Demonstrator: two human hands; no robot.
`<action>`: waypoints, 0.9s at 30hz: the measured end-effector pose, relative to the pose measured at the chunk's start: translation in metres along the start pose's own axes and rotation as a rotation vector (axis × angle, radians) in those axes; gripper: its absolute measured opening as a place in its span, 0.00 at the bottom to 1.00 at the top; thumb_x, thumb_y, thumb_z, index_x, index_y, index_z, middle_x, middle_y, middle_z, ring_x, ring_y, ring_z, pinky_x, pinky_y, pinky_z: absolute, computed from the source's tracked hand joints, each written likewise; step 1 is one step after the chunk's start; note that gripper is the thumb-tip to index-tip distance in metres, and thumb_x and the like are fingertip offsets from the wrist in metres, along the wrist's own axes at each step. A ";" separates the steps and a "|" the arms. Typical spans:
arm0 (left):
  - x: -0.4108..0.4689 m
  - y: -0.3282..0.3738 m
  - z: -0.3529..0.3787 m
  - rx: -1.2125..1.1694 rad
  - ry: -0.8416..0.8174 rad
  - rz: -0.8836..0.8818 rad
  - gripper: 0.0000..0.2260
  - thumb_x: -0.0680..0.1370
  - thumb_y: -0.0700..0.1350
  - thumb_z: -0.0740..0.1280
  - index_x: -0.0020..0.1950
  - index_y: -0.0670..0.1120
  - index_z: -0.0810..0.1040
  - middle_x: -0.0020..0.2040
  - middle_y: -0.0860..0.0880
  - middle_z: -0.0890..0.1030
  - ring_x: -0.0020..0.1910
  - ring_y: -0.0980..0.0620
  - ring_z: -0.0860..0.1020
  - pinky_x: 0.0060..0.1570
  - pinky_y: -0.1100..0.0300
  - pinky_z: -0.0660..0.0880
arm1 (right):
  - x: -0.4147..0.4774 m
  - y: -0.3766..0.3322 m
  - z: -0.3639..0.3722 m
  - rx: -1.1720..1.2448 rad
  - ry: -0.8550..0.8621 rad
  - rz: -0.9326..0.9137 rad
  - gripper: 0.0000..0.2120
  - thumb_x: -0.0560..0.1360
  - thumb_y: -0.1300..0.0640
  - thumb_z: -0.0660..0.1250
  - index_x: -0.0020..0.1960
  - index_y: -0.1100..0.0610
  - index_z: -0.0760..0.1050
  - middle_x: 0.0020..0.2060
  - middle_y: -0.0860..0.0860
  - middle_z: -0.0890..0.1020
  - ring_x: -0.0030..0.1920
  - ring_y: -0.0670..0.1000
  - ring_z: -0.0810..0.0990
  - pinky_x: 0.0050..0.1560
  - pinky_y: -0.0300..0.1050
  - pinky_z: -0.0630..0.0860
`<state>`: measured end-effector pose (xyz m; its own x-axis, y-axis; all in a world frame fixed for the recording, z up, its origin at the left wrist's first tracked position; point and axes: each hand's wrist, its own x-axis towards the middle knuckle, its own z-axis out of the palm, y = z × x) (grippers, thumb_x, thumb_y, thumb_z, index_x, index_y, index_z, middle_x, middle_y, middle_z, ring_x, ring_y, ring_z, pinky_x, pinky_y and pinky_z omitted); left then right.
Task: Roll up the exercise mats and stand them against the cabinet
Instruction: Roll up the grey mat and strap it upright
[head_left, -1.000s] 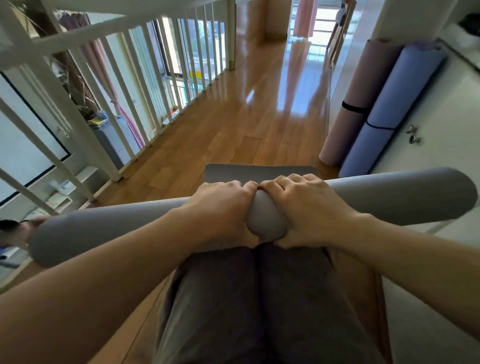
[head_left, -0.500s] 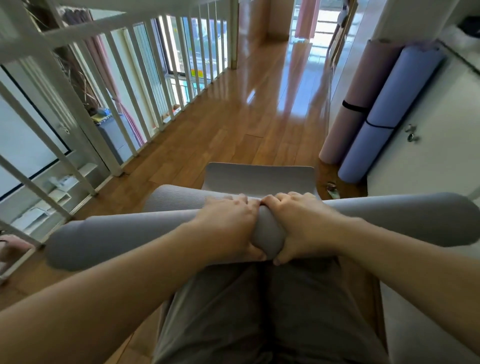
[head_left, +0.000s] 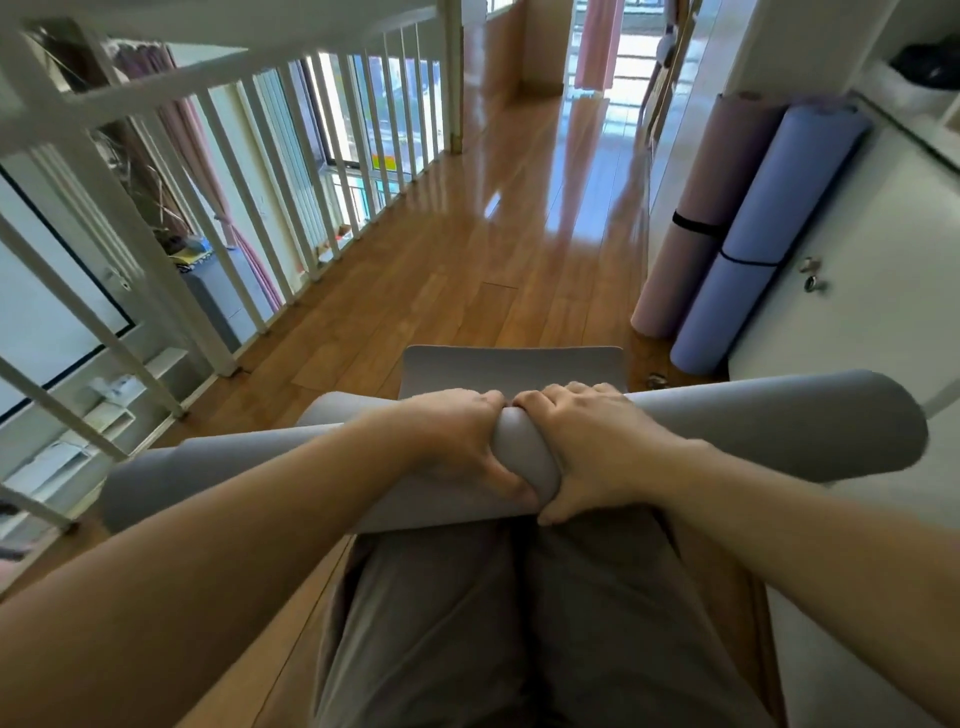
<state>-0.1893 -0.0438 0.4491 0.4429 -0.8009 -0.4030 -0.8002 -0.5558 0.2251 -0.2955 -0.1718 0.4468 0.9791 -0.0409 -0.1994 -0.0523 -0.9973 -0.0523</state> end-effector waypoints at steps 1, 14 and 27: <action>-0.002 0.003 0.004 0.071 0.063 -0.003 0.41 0.64 0.68 0.71 0.70 0.50 0.63 0.63 0.51 0.72 0.61 0.50 0.71 0.62 0.50 0.70 | 0.005 0.003 -0.005 0.020 -0.051 0.000 0.48 0.60 0.34 0.75 0.72 0.49 0.60 0.64 0.47 0.73 0.63 0.51 0.71 0.64 0.52 0.68; -0.005 0.000 0.013 0.136 0.310 -0.009 0.39 0.64 0.65 0.72 0.70 0.52 0.62 0.60 0.51 0.73 0.57 0.50 0.73 0.56 0.51 0.69 | 0.003 0.017 0.019 -0.082 0.243 -0.052 0.47 0.60 0.30 0.71 0.71 0.53 0.65 0.63 0.52 0.77 0.61 0.54 0.76 0.68 0.57 0.65; -0.080 0.017 0.009 0.125 0.348 0.010 0.40 0.64 0.67 0.72 0.70 0.53 0.62 0.59 0.54 0.72 0.55 0.52 0.74 0.54 0.55 0.73 | -0.039 -0.026 -0.025 -0.187 0.201 -0.165 0.45 0.58 0.23 0.62 0.67 0.49 0.68 0.56 0.46 0.79 0.53 0.49 0.79 0.55 0.50 0.76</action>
<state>-0.2419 0.0132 0.4768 0.5289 -0.8457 -0.0709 -0.8387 -0.5336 0.1086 -0.3277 -0.1461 0.4807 0.9916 0.1295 -0.0046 0.1291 -0.9847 0.1166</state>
